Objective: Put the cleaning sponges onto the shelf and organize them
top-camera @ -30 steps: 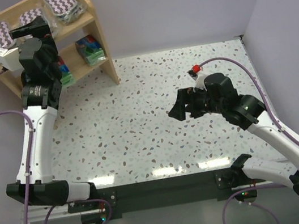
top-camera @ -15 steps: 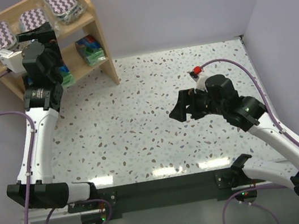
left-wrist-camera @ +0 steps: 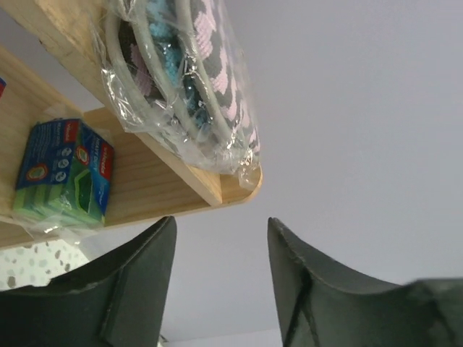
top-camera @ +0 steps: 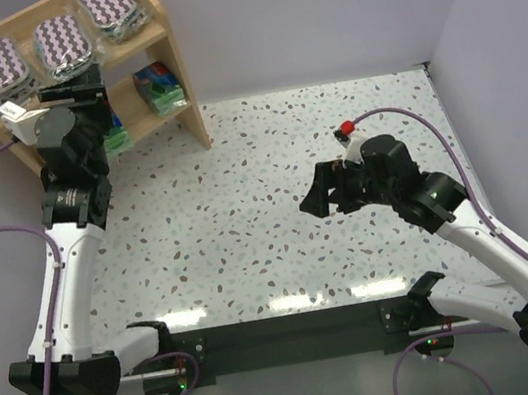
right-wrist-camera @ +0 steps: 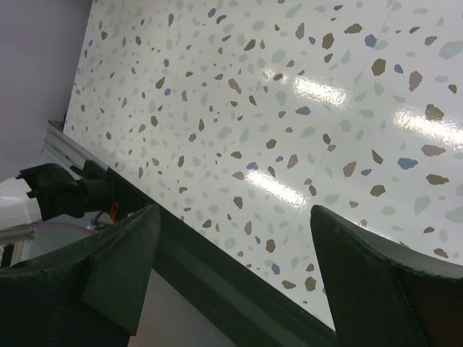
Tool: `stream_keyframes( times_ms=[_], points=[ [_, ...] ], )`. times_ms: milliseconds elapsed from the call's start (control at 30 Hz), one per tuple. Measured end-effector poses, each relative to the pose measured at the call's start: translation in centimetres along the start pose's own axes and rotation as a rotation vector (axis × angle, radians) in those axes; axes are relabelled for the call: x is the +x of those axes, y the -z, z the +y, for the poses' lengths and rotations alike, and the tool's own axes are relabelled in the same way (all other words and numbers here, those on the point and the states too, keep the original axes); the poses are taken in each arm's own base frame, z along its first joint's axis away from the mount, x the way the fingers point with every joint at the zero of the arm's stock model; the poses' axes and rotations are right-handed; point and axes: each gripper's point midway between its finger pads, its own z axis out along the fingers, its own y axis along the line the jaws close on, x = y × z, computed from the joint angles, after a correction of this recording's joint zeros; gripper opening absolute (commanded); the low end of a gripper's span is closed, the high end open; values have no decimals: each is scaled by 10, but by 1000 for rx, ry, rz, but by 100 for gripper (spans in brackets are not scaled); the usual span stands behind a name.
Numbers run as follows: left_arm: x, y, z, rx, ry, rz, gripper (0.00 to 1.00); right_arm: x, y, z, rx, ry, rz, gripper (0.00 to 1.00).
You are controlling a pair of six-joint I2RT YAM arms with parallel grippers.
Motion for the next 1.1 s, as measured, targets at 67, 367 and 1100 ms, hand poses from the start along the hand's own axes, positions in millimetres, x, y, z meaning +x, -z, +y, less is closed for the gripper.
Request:
stream_keyframes(
  times_ms=[67, 367, 1100],
  points=[
    [-3, 9, -5, 38, -9, 1, 30, 3, -2, -3, 6, -2, 10, 88],
    [-14, 6, -10, 93, -58, -34, 0, 6, -4, -5, 10, -3, 16, 88],
    [1, -40, -16, 255, -65, 106, 9, 6, -4, -5, 14, -2, 14, 88]
  ],
)
